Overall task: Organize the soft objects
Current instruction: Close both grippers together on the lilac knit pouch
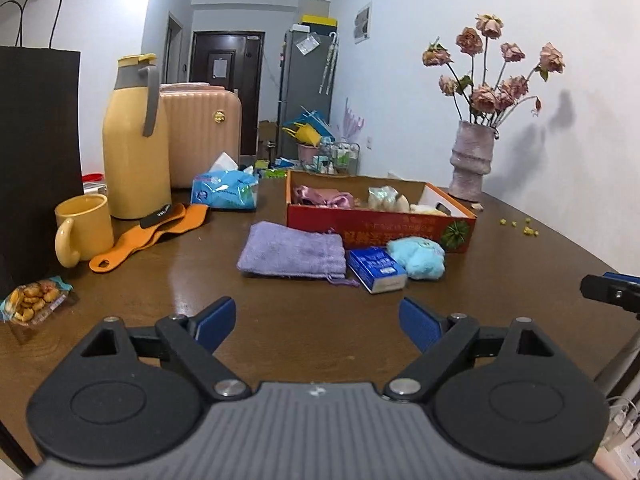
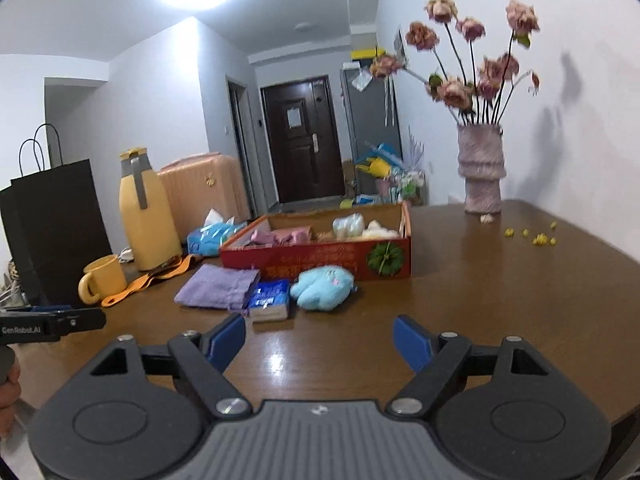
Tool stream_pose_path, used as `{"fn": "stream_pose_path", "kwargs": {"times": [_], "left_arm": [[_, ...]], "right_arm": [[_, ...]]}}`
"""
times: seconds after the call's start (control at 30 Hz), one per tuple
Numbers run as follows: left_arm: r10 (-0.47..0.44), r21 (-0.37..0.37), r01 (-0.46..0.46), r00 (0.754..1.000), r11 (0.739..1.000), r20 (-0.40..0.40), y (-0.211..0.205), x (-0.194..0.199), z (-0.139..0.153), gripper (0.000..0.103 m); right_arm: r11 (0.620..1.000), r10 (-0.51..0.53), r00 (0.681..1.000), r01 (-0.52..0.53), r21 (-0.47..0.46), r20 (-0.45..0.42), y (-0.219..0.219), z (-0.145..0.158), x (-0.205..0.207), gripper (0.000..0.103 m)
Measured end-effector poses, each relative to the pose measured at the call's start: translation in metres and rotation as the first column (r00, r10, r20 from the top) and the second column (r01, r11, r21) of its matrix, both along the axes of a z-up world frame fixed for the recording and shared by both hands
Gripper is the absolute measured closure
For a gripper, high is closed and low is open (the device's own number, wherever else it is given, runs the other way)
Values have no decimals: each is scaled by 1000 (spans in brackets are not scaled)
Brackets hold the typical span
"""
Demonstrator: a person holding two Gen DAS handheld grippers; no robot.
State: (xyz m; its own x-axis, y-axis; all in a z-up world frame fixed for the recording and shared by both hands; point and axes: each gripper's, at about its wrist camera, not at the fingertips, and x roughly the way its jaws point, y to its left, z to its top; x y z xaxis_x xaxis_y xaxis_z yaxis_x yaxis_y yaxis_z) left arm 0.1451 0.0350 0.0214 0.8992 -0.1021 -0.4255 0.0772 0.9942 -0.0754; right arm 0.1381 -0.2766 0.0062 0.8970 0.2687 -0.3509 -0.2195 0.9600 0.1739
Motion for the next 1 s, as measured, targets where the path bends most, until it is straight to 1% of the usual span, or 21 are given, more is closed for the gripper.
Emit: {"fn": "stream_pose_path", "kwargs": {"times": [0.1, 0.17, 0.23, 0.27, 0.3, 0.33, 0.37, 0.47, 0.57, 0.6, 0.67, 0.73, 0.8, 0.83, 0.87, 0.9, 0.93, 0.97, 1.0], "left_arm": [[8, -24, -9, 1000, 1000, -10, 4, 9, -3, 13], [19, -22, -20, 1000, 1000, -25, 8, 24, -6, 13], [24, -13, -25, 999, 1000, -25, 15, 43, -9, 13], [30, -13, -31, 999, 999, -29, 20, 56, -10, 13], [34, -16, -35, 999, 999, -35, 26, 70, -12, 13], [37, -22, -38, 999, 999, -40, 31, 84, -12, 13], [35, -38, -36, 998, 999, -45, 38, 102, -14, 13], [14, -69, -20, 996, 997, -92, 54, 158, -23, 13], [3, -57, -10, 993, 998, -121, 62, 200, -35, 15], [-12, -67, 4, 992, 998, -126, 64, 211, -39, 15], [-42, -123, 23, 986, 992, -160, 73, 233, -49, 19], [-60, -176, 27, 981, 984, -186, 81, 246, -56, 29], [-101, -237, 50, 973, 970, -209, 89, 255, -64, 40], [-124, -265, 62, 966, 962, -226, 93, 258, -69, 53], [-144, -293, 72, 961, 953, -234, 95, 259, -72, 60], [-160, -320, 80, 959, 944, -232, 97, 259, -74, 68], [-173, -333, 86, 954, 939, -243, 99, 258, -73, 94], [-189, -336, 98, 950, 937, -250, 99, 255, -72, 96], [-195, -345, 105, 952, 933, -237, 99, 249, -69, 97]], "right_arm": [[999, 28, 1000, -28, 28, -4, 4, 1, 9, 22], [996, 73, 997, -71, 44, -33, 14, -3, 23, 24], [989, 148, 987, -146, 33, -60, 31, -7, 40, 31], [983, 184, 981, -182, 28, -62, 39, -8, 49, 32], [977, 213, 975, -212, 28, -67, 48, -9, 60, 37], [973, 232, 969, -231, 29, -84, 57, -10, 75, 42], [969, 247, 964, -244, 35, -99, 68, -11, 92, 43], [963, 267, 954, -261, 63, -139, 94, -15, 149, 43], [968, 248, 954, -241, 64, -166, 122, -21, 207, 43], [973, 232, 957, -226, 52, -177, 132, -25, 226, 43], [975, 222, 952, -217, 47, -210, 147, -35, 258, 43], [975, 222, 940, -217, 48, -258, 159, -47, 287, 43], [977, 211, 928, -204, 56, -306, 167, -60, 307, 44], [976, 218, 920, -206, 72, -326, 169, -65, 314, 48], [973, 232, 914, -216, 87, -333, 170, -69, 318, 54], [969, 247, 909, -225, 104, -336, 172, -72, 321, 74], [967, 254, 907, -231, 108, -337, 173, -74, 321, 86], [969, 247, 909, -230, 90, -337, 176, -75, 321, 87], [971, 239, 914, -227, 74, -326, 177, -73, 319, 94]]}}
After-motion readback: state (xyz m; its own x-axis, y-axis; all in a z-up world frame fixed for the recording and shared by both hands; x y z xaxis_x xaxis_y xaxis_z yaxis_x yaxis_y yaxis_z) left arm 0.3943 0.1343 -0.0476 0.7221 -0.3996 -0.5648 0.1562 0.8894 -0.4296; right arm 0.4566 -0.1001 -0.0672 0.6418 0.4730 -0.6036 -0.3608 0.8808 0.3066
